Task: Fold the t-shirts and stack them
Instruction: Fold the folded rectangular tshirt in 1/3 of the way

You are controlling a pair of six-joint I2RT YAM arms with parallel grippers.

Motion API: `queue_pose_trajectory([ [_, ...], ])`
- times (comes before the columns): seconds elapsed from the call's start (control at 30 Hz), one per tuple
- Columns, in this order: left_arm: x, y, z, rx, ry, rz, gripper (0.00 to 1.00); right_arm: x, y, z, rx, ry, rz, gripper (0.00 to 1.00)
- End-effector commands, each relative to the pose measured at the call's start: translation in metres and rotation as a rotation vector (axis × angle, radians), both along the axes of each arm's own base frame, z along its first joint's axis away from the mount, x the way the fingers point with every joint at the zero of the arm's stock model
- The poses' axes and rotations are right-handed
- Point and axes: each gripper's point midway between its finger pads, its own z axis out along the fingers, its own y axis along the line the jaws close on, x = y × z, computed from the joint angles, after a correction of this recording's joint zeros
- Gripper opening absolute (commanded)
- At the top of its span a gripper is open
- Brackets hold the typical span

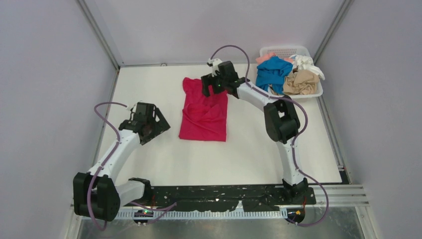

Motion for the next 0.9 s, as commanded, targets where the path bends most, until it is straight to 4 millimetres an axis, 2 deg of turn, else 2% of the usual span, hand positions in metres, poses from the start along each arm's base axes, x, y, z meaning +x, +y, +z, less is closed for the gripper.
queue_pose_trajectory([
  [0.0, 0.004, -0.003, 0.002, -0.018, -0.025, -0.018, 1.00, -0.070, 0.031, 0.063, 0.164, -0.013, 0.181, 0.95],
  [0.03, 0.005, -0.006, 0.001, -0.031, -0.026, -0.033, 1.00, -0.088, 0.029, 0.060, 0.158, 0.005, 0.208, 0.95],
  [0.07, 0.008, -0.011, 0.001, -0.052, -0.038, -0.046, 1.00, -0.106, 0.038, 0.057, 0.145, 0.009, 0.247, 0.95],
  [0.1, 0.010, -0.016, 0.002, -0.076, -0.048, -0.061, 1.00, -0.120, 0.035, 0.050, 0.103, 0.012, 0.261, 0.95],
  [0.13, 0.012, -0.022, 0.003, -0.102, -0.058, -0.081, 1.00, -0.135, 0.045, 0.047, 0.080, 0.011, 0.290, 0.95],
  [0.17, 0.015, -0.032, 0.005, -0.145, -0.072, -0.115, 1.00, -0.145, 0.042, 0.040, 0.047, 0.014, 0.288, 0.95],
  [0.2, 0.017, -0.040, 0.005, -0.183, -0.083, -0.143, 1.00, -0.158, 0.050, 0.039, 0.045, 0.020, 0.308, 0.95],
  [0.33, 0.021, -0.059, 0.001, -0.278, -0.093, -0.188, 0.97, -0.188, 0.063, 0.017, 0.096, 0.112, 0.335, 0.95],
  [0.4, 0.021, -0.066, -0.003, -0.314, -0.081, -0.206, 0.94, -0.193, 0.069, 0.007, 0.119, 0.159, 0.351, 0.95],
  [0.57, 0.021, -0.073, -0.027, -0.351, -0.007, -0.188, 0.71, -0.196, 0.070, -0.010, 0.108, 0.201, 0.335, 0.95],
  [0.67, 0.027, -0.088, -0.035, -0.407, 0.013, -0.212, 0.56, -0.189, 0.065, -0.017, 0.077, 0.182, 0.312, 0.95],
  [0.87, 0.042, -0.107, -0.042, -0.416, 0.047, -0.238, 0.55, -0.181, 0.058, -0.033, 0.055, 0.204, 0.285, 0.95],
])
